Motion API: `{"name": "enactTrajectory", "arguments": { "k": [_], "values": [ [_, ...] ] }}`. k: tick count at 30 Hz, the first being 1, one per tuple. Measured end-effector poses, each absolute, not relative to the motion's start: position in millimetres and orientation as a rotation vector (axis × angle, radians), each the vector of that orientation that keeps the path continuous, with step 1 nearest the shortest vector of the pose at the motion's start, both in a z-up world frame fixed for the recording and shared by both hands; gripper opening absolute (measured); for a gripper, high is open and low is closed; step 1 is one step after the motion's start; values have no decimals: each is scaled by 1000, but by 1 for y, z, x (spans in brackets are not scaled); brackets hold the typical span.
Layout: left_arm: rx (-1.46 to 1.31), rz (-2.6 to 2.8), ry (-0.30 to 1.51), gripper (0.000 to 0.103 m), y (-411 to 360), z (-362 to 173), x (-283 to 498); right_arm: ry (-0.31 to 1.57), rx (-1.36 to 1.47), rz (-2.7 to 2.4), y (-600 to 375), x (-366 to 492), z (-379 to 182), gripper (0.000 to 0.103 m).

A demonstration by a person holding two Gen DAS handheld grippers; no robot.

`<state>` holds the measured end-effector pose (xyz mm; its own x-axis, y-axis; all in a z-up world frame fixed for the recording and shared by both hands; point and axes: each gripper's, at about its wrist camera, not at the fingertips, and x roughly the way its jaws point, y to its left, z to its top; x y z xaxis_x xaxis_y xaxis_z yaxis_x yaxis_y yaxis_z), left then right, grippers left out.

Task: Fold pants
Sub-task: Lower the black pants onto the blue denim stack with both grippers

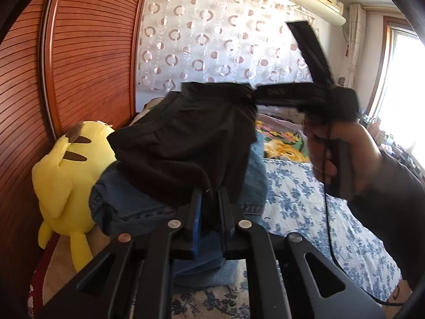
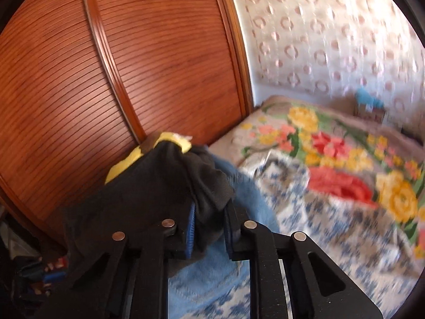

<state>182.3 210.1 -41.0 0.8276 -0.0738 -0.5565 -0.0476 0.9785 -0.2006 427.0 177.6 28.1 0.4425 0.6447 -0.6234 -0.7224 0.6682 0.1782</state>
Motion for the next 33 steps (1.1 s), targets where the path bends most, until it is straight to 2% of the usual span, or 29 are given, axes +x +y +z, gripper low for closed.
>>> {"name": "enactTrajectory", "arguments": {
  "k": [5,8,11,13,14,21,33],
  "values": [
    [-220,-23,610,8,206,-38,180,733,-179,802,188,441,18,18],
    [-227,-13,605,11,209,-32,174,737,-172,792,181,440,11,31],
    [-213,3,584,25,214,-24,171,726,-154,795,173,435,13,34],
    [-206,11,565,41,219,-17,173,703,-168,794,171,428,17,34],
    [-201,13,562,43,221,-15,175,686,-178,794,171,424,20,34],
    [-167,21,567,43,234,-11,202,582,-165,787,168,408,40,36],
    [-143,75,668,43,248,-40,231,680,-215,807,183,428,13,37]
  ]
}}
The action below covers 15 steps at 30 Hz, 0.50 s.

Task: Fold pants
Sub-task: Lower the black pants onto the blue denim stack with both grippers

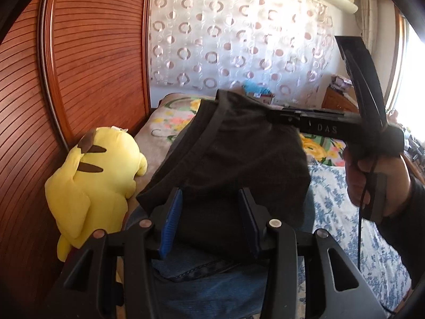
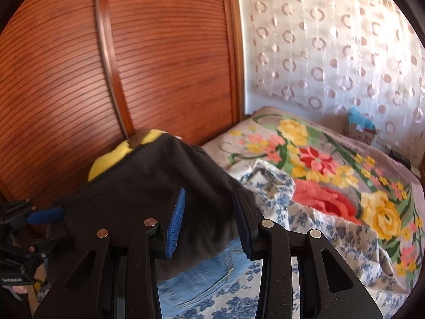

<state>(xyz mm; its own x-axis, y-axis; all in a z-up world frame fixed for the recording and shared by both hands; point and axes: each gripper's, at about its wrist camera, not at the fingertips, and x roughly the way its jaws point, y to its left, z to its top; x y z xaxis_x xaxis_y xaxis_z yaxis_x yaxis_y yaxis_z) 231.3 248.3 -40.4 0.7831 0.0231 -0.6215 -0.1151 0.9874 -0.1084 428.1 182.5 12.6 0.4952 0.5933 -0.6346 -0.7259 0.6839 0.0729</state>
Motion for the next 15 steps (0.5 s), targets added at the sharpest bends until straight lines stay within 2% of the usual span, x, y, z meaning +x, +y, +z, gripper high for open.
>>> {"name": "enactTrajectory", "arguments": {
  "k": [8,11,15],
  "values": [
    [-130,84,664,44,242,-42,230,687,-190,792,170,431,7,38],
    [-125,85,659,48,238,-38,228,670,-193,789,164,419,12,38],
    [-99,77,629,64,229,-29,221,657,-192,786,150,402,18,38]
  ]
}}
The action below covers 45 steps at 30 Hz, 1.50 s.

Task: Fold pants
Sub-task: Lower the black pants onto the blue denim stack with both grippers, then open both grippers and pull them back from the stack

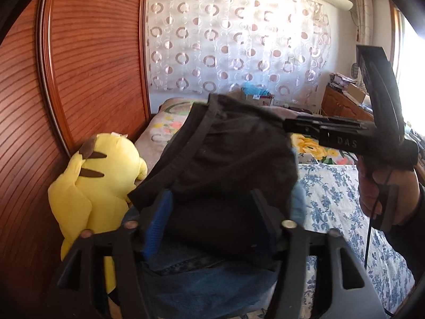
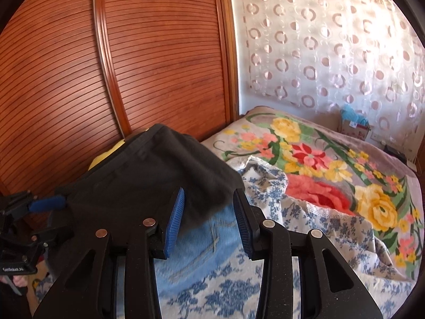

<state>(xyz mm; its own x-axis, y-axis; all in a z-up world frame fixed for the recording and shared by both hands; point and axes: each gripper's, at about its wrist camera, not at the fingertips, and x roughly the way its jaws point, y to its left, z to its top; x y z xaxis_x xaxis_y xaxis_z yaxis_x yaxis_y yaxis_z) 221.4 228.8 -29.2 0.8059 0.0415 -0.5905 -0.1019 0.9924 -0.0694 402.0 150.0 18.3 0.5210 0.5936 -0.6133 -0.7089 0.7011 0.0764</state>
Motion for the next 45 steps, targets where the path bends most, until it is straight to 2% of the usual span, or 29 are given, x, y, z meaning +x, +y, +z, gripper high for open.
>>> {"name": "enactTrajectory", "arguments": {
  "k": [5,10,23,36,45],
  "values": [
    [-86,58,589,67,213,-14,209,643,-181,767,128,384,26,38],
    [-69,74,498,82,198,7,194,607,-163,742,98,362,40,40],
    [15,62,389,84,150,55,153,488,-126,685,41,306,90,50],
    [16,-37,306,85,105,85,108,380,-92,556,-19,237,121,73],
    [23,-115,326,85,67,84,94,337,-76,432,-64,187,126,74]
  ]
}}
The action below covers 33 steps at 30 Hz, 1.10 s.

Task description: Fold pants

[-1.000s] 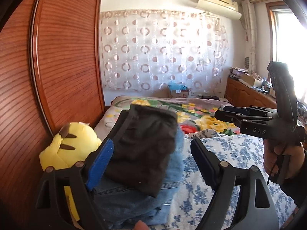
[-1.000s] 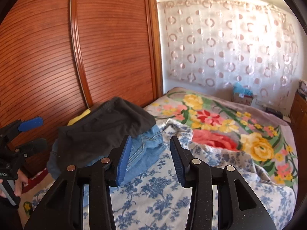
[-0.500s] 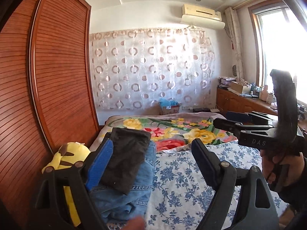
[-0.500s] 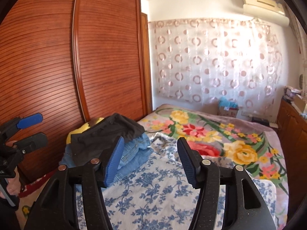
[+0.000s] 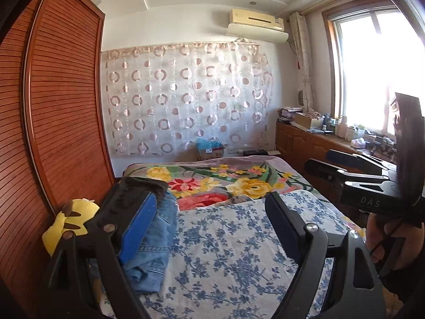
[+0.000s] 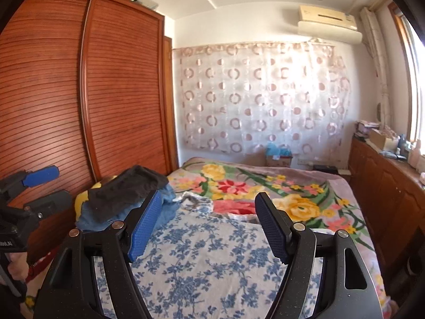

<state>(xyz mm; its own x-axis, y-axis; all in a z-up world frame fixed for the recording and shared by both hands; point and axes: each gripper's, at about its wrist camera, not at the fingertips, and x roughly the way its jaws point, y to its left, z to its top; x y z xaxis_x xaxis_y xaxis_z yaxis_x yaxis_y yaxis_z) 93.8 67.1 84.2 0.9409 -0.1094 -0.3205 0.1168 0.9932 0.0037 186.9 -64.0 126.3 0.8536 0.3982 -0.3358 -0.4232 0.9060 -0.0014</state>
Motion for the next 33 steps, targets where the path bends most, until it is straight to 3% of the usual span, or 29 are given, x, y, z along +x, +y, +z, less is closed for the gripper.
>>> {"name": "enactTrajectory", "arguments": {
  "k": [13,33],
  "values": [
    [21,-176,333,85,33,87,57,315,-61,327,-116,116,130,74],
    [21,-170,417,85,25,52,34,373,-29,230,-151,78,104,74]
  ]
}}
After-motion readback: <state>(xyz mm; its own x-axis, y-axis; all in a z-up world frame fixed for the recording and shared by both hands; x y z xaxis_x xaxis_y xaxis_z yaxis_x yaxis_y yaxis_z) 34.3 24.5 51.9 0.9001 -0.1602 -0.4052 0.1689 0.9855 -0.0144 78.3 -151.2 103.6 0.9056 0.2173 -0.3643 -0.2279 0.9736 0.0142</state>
